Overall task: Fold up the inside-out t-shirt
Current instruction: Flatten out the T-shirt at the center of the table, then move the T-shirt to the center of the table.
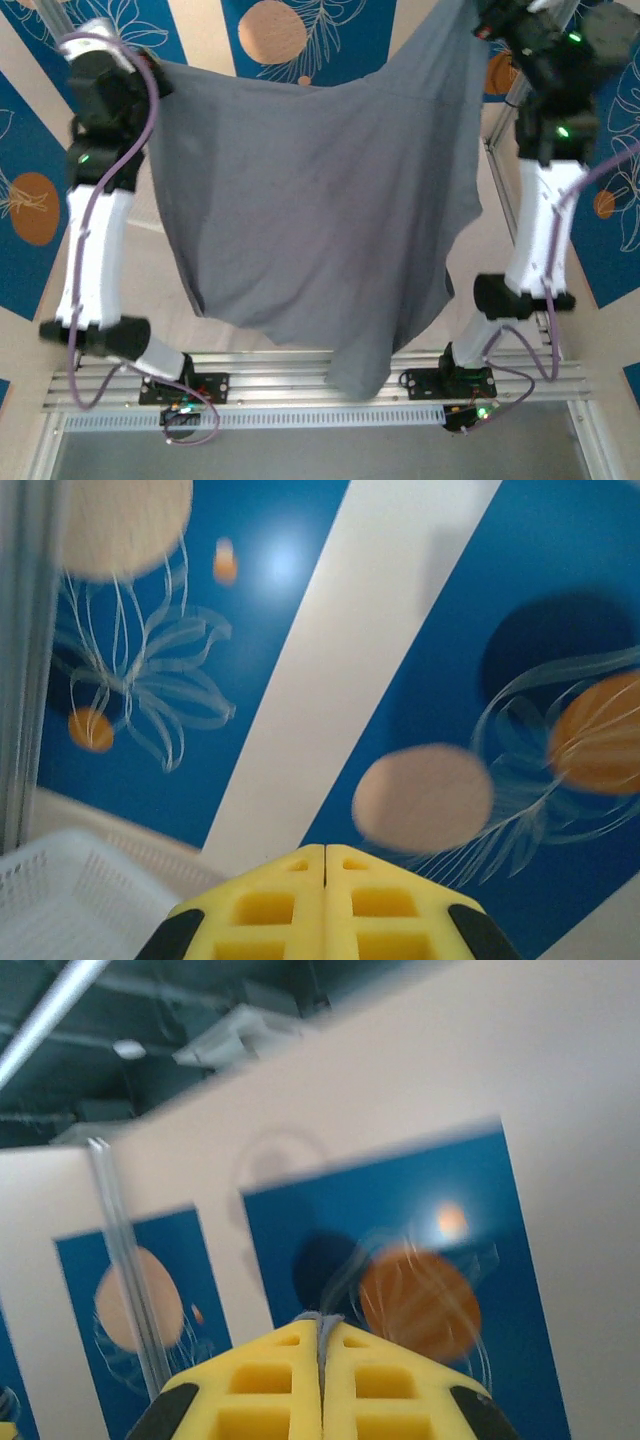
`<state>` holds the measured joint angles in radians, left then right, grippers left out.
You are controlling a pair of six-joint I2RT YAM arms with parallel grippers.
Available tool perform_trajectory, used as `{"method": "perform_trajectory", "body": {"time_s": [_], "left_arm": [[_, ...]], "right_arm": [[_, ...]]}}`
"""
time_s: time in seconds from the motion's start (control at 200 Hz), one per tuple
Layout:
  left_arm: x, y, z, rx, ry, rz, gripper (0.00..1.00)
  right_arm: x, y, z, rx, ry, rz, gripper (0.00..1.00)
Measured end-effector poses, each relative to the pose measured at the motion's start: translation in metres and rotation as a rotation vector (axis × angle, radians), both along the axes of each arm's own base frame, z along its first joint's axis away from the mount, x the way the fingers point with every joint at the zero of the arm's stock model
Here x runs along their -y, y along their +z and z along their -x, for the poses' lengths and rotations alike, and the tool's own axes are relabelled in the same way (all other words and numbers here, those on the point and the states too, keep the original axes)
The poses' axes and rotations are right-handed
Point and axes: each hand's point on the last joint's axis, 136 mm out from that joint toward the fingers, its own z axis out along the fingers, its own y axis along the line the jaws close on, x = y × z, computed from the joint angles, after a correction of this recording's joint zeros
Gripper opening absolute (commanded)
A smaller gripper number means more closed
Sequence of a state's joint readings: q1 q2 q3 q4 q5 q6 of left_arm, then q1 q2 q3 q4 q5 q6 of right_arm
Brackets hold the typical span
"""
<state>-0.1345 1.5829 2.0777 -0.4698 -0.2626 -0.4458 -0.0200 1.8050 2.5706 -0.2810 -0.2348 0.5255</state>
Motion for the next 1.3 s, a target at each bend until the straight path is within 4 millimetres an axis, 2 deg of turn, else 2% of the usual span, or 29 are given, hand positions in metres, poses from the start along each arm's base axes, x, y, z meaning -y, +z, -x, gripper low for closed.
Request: {"method": "perform_trajectory", "body": {"time_s": [0.07,0.09,0.15,0.21,0.24,0.285,0.315,0.36,0.395,0.455,0.52,0.585,0.69,0.735,0.795,0.855,0.885,0.905,0.94,1.01,1.05,1.11,1.165,1.24,1.3], "left_arm": [[0.006,-0.049,-0.049,-0.105,0.000,-0.017,0.00],[0.008,-0.063,-0.065,-0.135,0.000,-0.021,0.06],[0.014,-0.096,-0.106,-0.189,-0.002,-0.028,0.32],[0.019,-0.127,-0.145,-0.229,-0.004,-0.031,0.49],[0.021,-0.141,-0.162,-0.239,-0.007,-0.036,0.56],[0.024,-0.157,-0.181,-0.248,-0.012,-0.029,0.64],[0.025,-0.169,-0.191,-0.258,-0.015,-0.029,0.66],[0.027,-0.184,-0.199,-0.280,-0.026,-0.035,0.67],[0.029,-0.192,-0.201,-0.298,-0.035,-0.035,0.67],[0.032,-0.199,-0.198,-0.330,-0.056,-0.033,0.66],[0.037,-0.192,-0.192,-0.328,-0.089,-0.021,0.65],[0.045,-0.187,-0.177,-0.351,-0.131,-0.005,0.65],[0.062,-0.187,-0.135,-0.411,-0.195,0.008,0.63],[0.072,-0.191,-0.113,-0.438,-0.223,0.008,0.60],[0.088,-0.203,-0.084,-0.472,-0.257,0.010,0.48],[0.104,-0.225,-0.056,-0.515,-0.296,0.010,0.31],[0.111,-0.239,-0.044,-0.542,-0.312,0.022,0.19],[0.116,-0.253,-0.036,-0.569,-0.322,0.040,0.11],[0.123,-0.276,-0.024,-0.615,-0.341,0.049,0.00],[0.124,-0.327,-0.008,-0.722,-0.341,0.062,0.00],[0.121,-0.358,-0.002,-0.791,-0.326,0.063,0.00],[0.115,-0.400,0.006,-0.887,-0.295,0.065,0.00],[0.109,-0.428,0.010,-0.950,-0.261,0.059,0.00],[0.104,-0.452,0.009,-0.997,-0.216,0.053,0.00],[0.100,-0.465,0.007,-1.015,-0.185,0.047,0.00]], "right_arm": [[0.000,-0.057,-0.069,-0.145,0.009,-0.016,0.00],[0.001,-0.075,-0.088,-0.186,0.008,-0.020,0.04],[0.002,-0.126,-0.134,-0.297,0.009,-0.036,0.34],[0.003,-0.174,-0.172,-0.394,0.009,-0.059,0.73],[0.004,-0.194,-0.186,-0.434,0.005,-0.070,0.98],[0.007,-0.220,-0.202,-0.485,-0.005,-0.085,0.99],[0.008,-0.235,-0.209,-0.518,-0.009,-0.093,0.99],[0.008,-0.251,-0.215,-0.555,-0.011,-0.100,0.99],[0.008,-0.255,-0.215,-0.571,-0.011,-0.099,0.99],[0.008,-0.257,-0.213,-0.588,-0.011,-0.096,1.00],[0.007,-0.248,-0.204,-0.588,-0.007,-0.095,1.00],[0.005,-0.239,-0.192,-0.601,0.003,-0.092,0.99],[-0.003,-0.234,-0.158,-0.675,0.023,-0.080,0.93],[-0.007,-0.242,-0.139,-0.730,0.032,-0.073,0.91],[-0.013,-0.261,-0.114,-0.794,0.042,-0.072,0.87],[-0.020,-0.297,-0.086,-0.876,0.055,-0.077,0.83],[-0.022,-0.319,-0.073,-0.921,0.059,-0.083,0.79],[-0.023,-0.337,-0.065,-0.960,0.060,-0.087,0.73],[-0.026,-0.367,-0.054,-1.019,0.064,-0.094,0.58],[-0.029,-0.431,-0.038,-1.148,0.064,-0.120,0.26],[-0.029,-0.469,-0.029,-1.230,0.057,-0.137,0.17],[-0.028,-0.526,-0.015,-1.367,0.041,-0.165,0.14],[-0.026,-0.567,-0.003,-1.467,0.015,-0.193,0.14],[-0.022,-0.605,0.010,-1.567,-0.038,-0.223,0.14],[-0.017,-0.621,0.012,-1.606,-0.085,-0.241,0.15]]}}
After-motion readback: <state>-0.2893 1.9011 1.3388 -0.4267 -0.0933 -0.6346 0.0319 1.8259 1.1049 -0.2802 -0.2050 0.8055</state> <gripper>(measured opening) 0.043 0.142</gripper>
